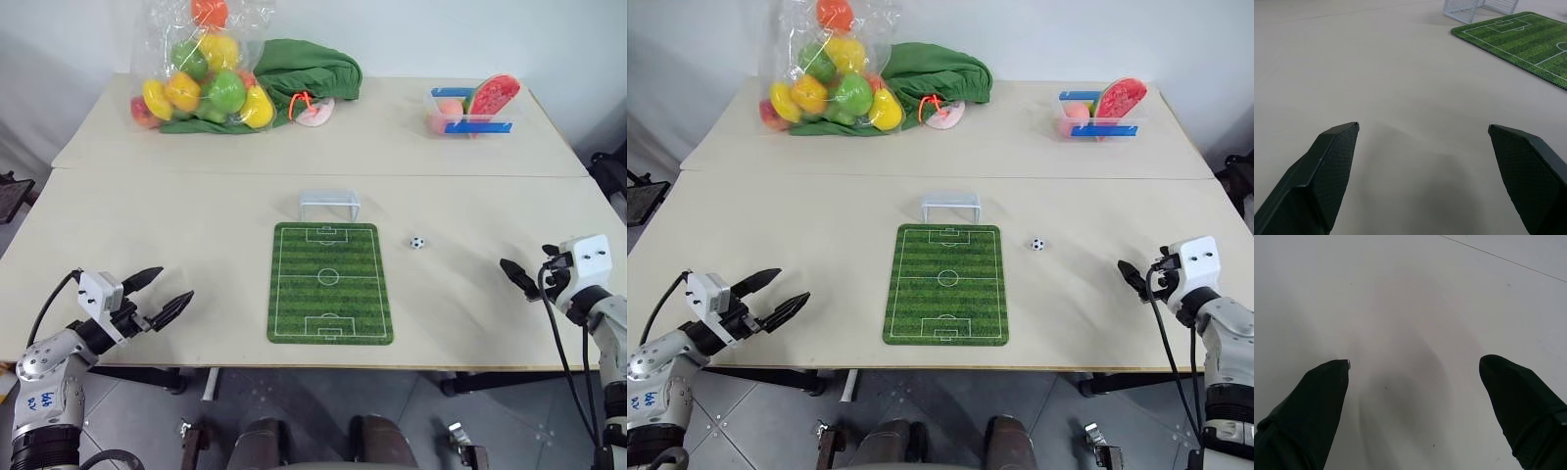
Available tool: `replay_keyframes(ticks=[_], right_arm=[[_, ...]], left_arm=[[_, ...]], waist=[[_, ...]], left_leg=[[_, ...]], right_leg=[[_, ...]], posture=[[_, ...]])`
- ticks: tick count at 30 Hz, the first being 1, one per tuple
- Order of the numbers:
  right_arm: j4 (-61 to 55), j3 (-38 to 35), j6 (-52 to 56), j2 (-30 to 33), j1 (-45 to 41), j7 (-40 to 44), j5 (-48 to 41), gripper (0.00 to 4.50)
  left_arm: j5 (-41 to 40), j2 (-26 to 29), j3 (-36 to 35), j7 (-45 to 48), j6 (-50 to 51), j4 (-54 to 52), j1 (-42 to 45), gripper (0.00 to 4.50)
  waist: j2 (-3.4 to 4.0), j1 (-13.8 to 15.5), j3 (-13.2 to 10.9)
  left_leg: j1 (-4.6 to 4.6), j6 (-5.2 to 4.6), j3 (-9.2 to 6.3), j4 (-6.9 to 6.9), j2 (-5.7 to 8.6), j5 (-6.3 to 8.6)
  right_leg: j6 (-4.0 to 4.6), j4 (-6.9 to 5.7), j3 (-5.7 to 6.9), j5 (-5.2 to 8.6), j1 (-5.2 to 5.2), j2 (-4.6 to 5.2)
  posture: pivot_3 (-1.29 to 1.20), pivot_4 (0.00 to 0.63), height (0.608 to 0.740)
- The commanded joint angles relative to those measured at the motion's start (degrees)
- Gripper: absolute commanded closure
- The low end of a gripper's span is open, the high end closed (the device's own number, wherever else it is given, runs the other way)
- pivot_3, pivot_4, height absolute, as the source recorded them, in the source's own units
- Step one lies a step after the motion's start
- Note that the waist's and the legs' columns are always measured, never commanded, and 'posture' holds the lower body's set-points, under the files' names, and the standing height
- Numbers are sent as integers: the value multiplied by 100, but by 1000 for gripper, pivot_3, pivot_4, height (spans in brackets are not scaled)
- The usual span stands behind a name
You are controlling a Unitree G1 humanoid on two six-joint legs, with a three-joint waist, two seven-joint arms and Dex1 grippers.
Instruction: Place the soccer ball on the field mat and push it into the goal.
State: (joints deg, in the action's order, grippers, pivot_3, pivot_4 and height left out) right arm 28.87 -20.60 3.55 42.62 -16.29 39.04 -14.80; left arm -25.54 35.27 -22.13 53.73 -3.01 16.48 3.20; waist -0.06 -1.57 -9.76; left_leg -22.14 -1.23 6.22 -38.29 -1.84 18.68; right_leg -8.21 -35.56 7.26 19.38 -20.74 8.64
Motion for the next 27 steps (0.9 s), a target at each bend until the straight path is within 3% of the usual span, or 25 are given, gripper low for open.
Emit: replay_keyframes(ticks=[1, 18, 22, 27], right_arm=[[-298, -151, 1, 147, -6, 30, -106, 31], [-1550, 88, 1237, 357, -289, 812, -613, 31], [-1870, 741, 2141, 244, -915, 1339, -879, 31], [-1282, 1616, 1930, -11, -1720, 1864, -491, 31]], left_arm=[[-110, 82, -67, 7, 132, -254, -53, 0], [-198, 51, -20, 18, 324, -505, 211, 0], [-273, 13, 192, 192, 424, -839, 308, 0], [-368, 19, 546, 490, 713, -1227, 405, 0]], waist=[[0, 0, 0], [0, 5, 0], [0, -11, 0], [0, -1, 0]], left_leg=[[0, 0, 0, 0, 0, 0], [0, 0, -1, -2, 1, 0], [0, 0, 2, -4, -2, 0], [-1, 0, 0, -13, -3, 0]], right_leg=[[0, 0, 0, 0, 0, 0], [0, -3, 0, 0, 0, 0], [0, -6, -1, 0, -3, -1], [0, -11, -2, 0, -4, -2]], posture=[[0, 150, 740], [0, 150, 740], [0, 150, 740], [0, 150, 740]])
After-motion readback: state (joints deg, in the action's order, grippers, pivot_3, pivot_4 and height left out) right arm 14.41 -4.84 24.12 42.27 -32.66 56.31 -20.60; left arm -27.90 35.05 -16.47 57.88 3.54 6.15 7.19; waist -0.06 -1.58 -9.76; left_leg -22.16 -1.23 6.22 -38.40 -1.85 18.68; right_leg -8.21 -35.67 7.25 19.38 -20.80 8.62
